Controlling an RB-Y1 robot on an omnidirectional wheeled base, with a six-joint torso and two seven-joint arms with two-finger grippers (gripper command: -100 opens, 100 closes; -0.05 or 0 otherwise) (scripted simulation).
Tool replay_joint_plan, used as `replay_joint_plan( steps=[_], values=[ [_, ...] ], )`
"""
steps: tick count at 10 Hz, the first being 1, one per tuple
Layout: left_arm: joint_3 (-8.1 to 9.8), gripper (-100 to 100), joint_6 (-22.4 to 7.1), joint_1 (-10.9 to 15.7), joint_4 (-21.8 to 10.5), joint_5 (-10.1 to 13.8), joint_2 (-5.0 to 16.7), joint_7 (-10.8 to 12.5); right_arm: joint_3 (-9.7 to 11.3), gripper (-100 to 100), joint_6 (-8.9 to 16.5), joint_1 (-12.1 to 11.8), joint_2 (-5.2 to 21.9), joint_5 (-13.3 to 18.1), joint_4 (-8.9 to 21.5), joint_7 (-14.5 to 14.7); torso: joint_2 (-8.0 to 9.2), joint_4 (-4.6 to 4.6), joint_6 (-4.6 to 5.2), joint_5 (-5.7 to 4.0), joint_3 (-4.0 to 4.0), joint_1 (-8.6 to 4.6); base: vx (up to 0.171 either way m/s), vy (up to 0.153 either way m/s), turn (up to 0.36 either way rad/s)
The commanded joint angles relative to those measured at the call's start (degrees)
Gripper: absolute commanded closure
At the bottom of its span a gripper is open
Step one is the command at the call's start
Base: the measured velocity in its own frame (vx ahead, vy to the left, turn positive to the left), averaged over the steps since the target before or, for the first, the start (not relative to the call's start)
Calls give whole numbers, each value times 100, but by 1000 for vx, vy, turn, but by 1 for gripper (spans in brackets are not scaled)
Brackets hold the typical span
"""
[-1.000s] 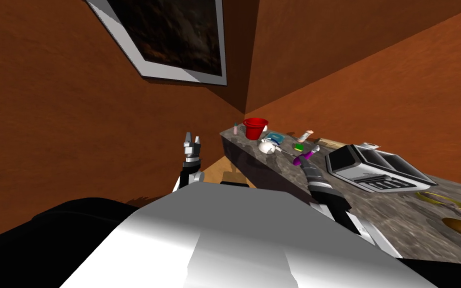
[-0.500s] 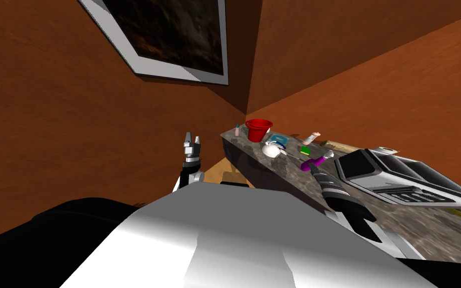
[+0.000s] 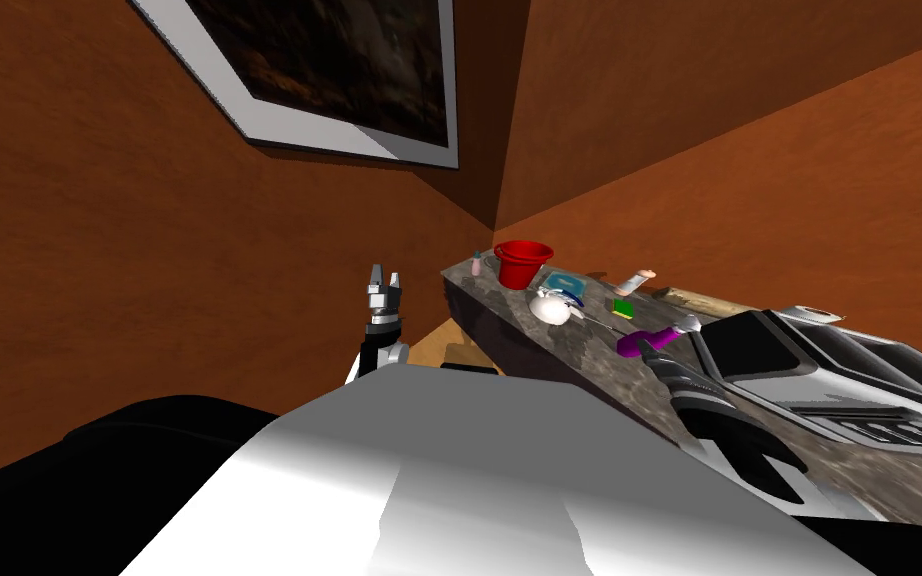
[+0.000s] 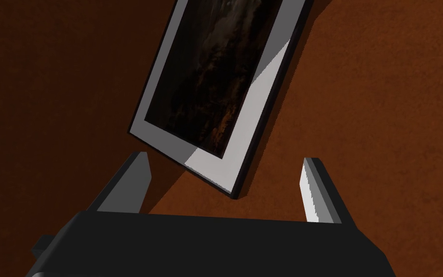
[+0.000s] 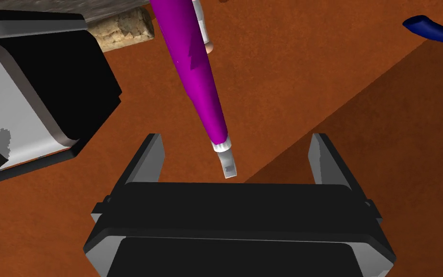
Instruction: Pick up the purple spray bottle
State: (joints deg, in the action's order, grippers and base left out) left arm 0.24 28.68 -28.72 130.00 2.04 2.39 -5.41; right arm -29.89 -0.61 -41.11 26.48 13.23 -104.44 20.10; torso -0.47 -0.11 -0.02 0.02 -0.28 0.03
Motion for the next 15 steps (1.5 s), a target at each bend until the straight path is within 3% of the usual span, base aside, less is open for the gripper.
replay_joint_plan(
  steps=[1, 5, 6, 7, 8, 9, 11, 12, 14, 15],
  values=[
    [0, 0, 0, 0, 0, 0, 0, 0, -59, -100, 193, -29, 126, 35, 140, 121, 0, 0, 0, 0, 0, 0, 126, 17, 4],
    [0, 0, 0, 0, 0, 0, 0, 0, -154, -100, 664, -113, 410, 128, 426, 433, -2, -1, 0, -2, -1, -8, 117, -2, 7],
    [0, 0, 0, 0, 0, 0, 0, 0, -131, -100, 619, -77, 409, 102, 383, 373, 3, 0, 0, -2, 1, -12, 45, -9, 4],
    [0, 0, 0, 1, 0, 0, 0, 0, -134, 0, 652, -79, 423, 100, 388, 384, 22, 4, 0, -3, 12, -10, 9, -2, 1],
    [0, 0, 0, 1, 0, 0, 0, 0, 94, -100, 447, 208, 654, 48, 674, 434, 37, 8, 1, -2, 21, -7, -47, 37, -39],
    [0, 0, 0, 2, 0, 0, 0, 0, 94, -100, 447, 406, 654, 48, 889, 434, 56, 12, 0, -1, 31, 4, -63, 56, -18],
    [0, 0, 0, 2, 0, 0, 0, 0, 94, -100, 447, 501, 654, 48, 1138, 434, 62, 14, 2, 1, 36, 5, -21, 17, 1],
    [0, 0, 0, 2, 0, 0, 0, 0, 321, -100, 244, 760, 887, -5, 1359, 484, 55, 12, 2, -1, 32, -4, -51, 37, -43],
    [0, 0, 0, 2, 0, 0, 0, 0, 321, -100, 244, 1081, 887, -5, 1683, 484, 65, 14, -5, -1, 37, 9, -47, 33, -10],
    [0, 0, 0, 2, 0, 0, 0, 0, 321, -100, 244, 1081, 887, -5, 1877, 484, 56, 13, -5, -3, 32, 2, 0, 1, 12]
  ],
)
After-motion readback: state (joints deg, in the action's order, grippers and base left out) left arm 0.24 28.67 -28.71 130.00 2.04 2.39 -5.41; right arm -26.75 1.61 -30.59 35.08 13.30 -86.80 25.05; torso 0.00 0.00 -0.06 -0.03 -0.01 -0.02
